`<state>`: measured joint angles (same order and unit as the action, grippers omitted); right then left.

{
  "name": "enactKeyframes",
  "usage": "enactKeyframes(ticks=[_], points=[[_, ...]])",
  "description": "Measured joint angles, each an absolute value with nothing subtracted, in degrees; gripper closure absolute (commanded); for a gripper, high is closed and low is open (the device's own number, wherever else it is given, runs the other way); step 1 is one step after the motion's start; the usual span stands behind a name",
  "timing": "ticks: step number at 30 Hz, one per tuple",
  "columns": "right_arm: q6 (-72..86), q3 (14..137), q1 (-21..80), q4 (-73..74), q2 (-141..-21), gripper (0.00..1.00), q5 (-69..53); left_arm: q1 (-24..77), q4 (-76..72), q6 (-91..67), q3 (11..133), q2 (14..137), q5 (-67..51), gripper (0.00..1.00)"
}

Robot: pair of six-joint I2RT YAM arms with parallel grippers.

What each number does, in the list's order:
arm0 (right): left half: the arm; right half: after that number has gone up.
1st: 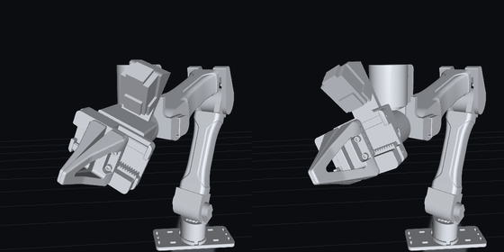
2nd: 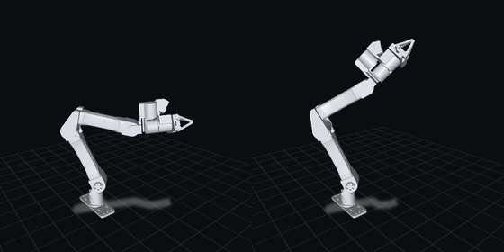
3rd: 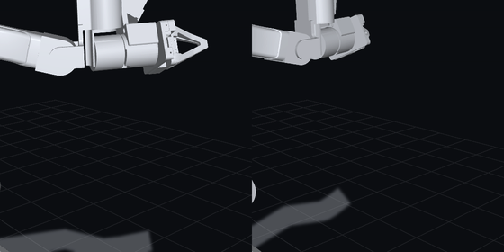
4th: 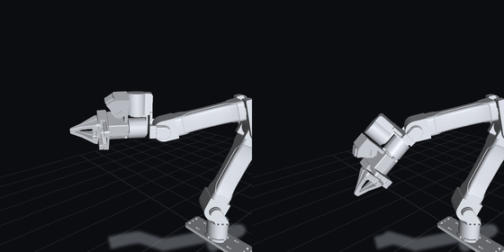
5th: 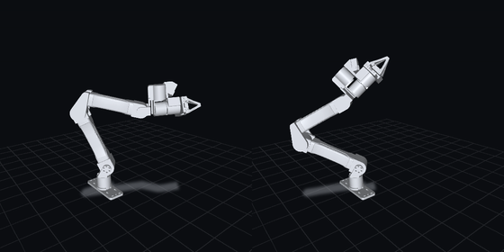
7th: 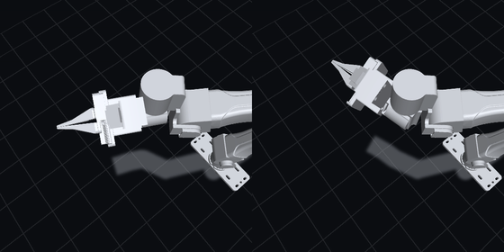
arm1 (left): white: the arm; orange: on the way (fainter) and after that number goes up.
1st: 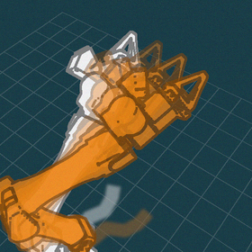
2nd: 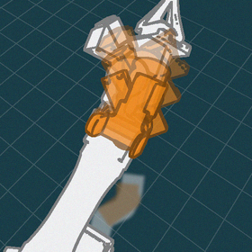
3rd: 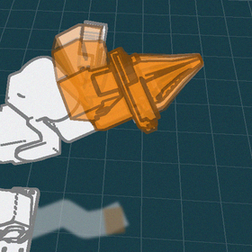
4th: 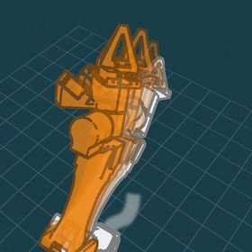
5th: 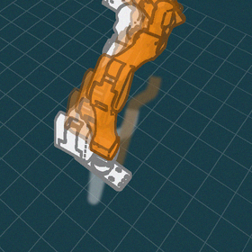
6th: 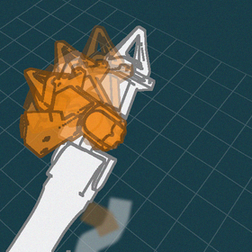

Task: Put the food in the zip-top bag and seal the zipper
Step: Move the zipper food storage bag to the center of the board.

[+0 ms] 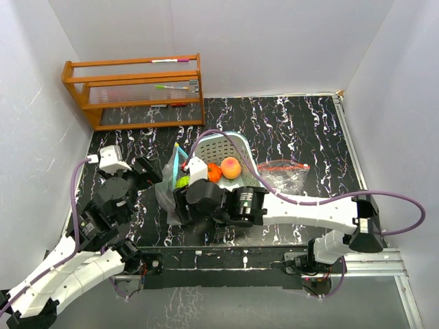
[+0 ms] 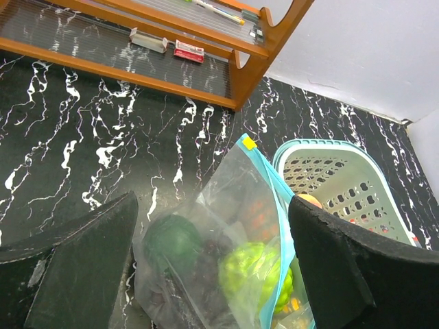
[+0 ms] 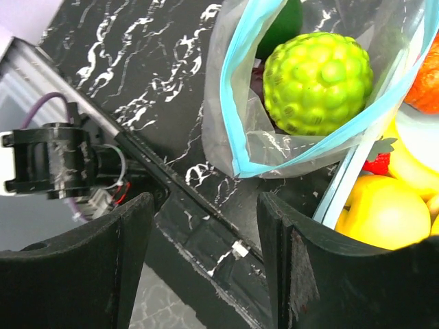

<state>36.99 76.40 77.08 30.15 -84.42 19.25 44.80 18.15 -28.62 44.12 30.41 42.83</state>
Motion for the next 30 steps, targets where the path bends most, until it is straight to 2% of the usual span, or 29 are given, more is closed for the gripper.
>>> enactKeyframes(ticks=[8,16,30], points=[[34.68,80.47,78.28,30.41,-91.5,0.37,27.05,44.8,18.48,-28.77,44.1,29.19,42.83,0.11],[31.73,81.78,78.26,29.32,-93.25,0.41,31.0,44.8,19.75,-28.82,43.99,26.83,43.03,0.11],[28.56,81.69,77.8,23.29,-93.91,0.55,31.97,44.8,21.56,-28.8,43.99,25.56,43.42,0.11]])
